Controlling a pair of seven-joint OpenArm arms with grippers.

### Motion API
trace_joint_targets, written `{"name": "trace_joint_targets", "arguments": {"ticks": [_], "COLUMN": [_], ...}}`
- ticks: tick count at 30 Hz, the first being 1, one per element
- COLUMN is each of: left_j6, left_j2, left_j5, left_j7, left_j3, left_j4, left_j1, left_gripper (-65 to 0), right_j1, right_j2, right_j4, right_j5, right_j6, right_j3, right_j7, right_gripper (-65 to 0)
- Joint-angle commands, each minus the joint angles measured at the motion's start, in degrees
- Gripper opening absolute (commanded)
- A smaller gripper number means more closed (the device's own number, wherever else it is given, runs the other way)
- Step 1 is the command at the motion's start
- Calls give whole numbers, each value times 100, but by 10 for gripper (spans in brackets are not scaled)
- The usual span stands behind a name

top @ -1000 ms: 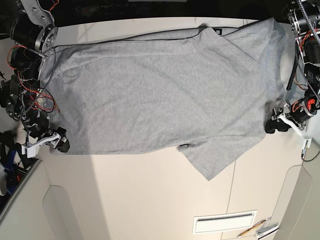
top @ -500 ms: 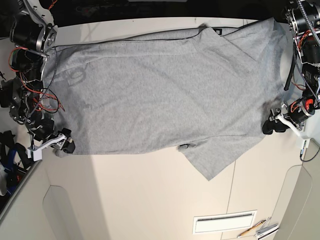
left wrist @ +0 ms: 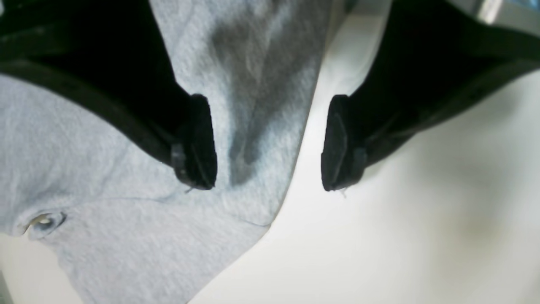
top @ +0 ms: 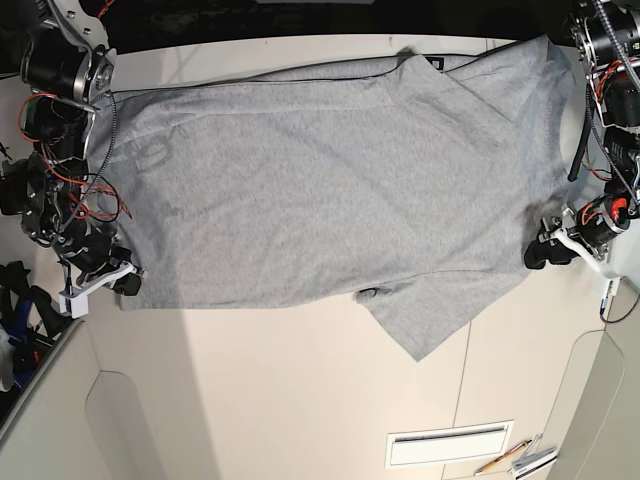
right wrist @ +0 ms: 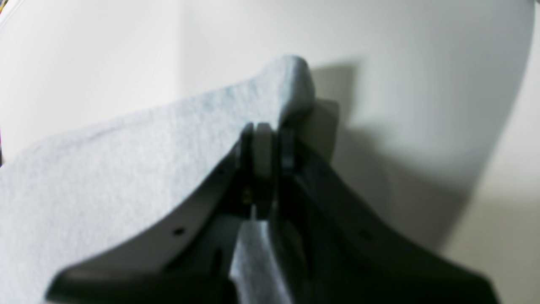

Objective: Fold the T-shirt properly
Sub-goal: 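Fold the grasped side edge over toward the collar with both grippers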

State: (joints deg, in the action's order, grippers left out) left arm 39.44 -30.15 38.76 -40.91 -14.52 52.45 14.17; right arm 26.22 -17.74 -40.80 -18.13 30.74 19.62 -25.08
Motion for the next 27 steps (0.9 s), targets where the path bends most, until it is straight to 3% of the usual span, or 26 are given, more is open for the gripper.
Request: {"name": "trace_joint_targets", "arguments": {"ticks": [1,13,27], "left_j6": [56,56,56], "left_j2": [-83,-37,168], "left_j5": [39,236,258], "left_j7": [-140,-682,-848], "left_j3": [-7,-7,50], "left_j4": [63,63,63], "left_j1": [107,98,90], "left_gripper": [-222,-222,-223], "right_j1": [105,107,105], "right_j2": [-50,-48,-48], "right_j4": [-44,-44,-44], "right_j5": [35,31,28], "right_j6": [63,61,61], "right_j3": [-9,-9,-9], "right_j7": [7,114,114], "right_gripper": [-650,-650,-650]}}
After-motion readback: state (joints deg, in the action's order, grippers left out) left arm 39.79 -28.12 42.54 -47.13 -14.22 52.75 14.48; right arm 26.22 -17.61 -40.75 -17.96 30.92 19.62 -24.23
